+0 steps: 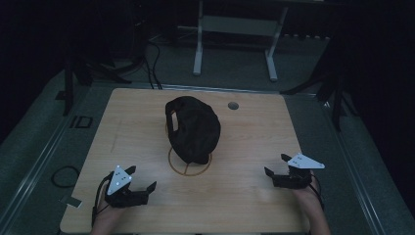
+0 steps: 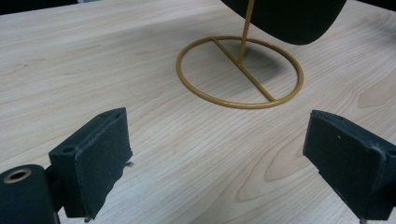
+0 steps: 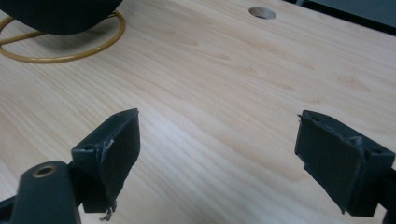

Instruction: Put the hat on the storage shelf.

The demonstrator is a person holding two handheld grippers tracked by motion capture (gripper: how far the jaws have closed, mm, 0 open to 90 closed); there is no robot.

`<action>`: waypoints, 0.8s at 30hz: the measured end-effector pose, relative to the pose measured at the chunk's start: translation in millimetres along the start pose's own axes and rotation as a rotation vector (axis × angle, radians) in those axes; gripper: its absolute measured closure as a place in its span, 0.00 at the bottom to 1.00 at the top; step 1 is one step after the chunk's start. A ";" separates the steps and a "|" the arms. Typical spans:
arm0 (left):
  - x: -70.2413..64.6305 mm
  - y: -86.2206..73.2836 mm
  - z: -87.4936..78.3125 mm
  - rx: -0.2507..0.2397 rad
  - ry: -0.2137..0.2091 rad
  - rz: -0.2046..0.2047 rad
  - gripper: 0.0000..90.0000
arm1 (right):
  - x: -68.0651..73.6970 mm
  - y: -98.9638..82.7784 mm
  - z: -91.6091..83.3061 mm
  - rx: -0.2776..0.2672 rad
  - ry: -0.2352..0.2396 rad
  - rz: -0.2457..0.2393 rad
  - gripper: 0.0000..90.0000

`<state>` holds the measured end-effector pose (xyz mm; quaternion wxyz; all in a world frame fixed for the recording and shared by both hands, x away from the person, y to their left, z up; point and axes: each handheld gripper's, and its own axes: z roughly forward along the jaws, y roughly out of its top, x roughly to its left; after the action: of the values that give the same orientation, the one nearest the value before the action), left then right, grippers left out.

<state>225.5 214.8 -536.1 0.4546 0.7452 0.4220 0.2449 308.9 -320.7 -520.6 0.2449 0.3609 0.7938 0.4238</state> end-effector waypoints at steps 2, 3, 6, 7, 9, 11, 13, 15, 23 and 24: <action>0.9 -0.6 -0.8 -0.002 0.002 -0.001 0.09 | 0.1 -5.8 -3.0 0.005 -0.005 0.009 0.16; 1.2 -0.9 -1.2 0.000 0.006 0.001 0.09 | 0.4 -8.9 -4.5 0.008 -0.008 0.010 0.16; 2.1 -3.6 -2.4 0.010 0.014 0.004 0.09 | 0.9 -18.8 -8.6 0.013 -0.018 0.021 0.16; 2.6 -4.8 -2.6 0.011 0.010 0.003 0.09 | 0.9 -22.2 -9.9 0.014 -0.024 0.025 0.16; 3.4 -6.6 -3.8 0.016 0.019 0.003 0.09 | 0.8 -28.4 -13.0 0.020 -0.032 0.036 0.16; 4.0 -7.4 -4.9 0.015 0.019 -0.003 0.09 | 0.1 -35.7 -20.1 0.010 -0.054 0.054 0.16; 4.2 -7.5 -5.6 0.010 0.017 -0.005 0.09 | -0.7 -37.3 -22.5 0.008 -0.058 0.066 0.16; 3.7 -7.7 -5.7 0.011 0.018 -0.002 0.09 | -2.7 -40.3 -27.5 -0.002 -0.060 0.076 0.16; 2.5 -8.7 -7.1 0.004 0.016 -0.009 0.09 | -7.2 -52.3 -39.9 -0.021 -0.111 0.117 0.16; 2.7 -8.8 -7.3 0.000 0.016 -0.009 0.09 | -7.9 -53.6 -40.7 -0.024 -0.115 0.117 0.16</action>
<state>217.9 222.5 -540.5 0.4522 0.7414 0.4290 0.2487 266.0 -367.4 -544.3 0.2693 0.4273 0.7508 0.4257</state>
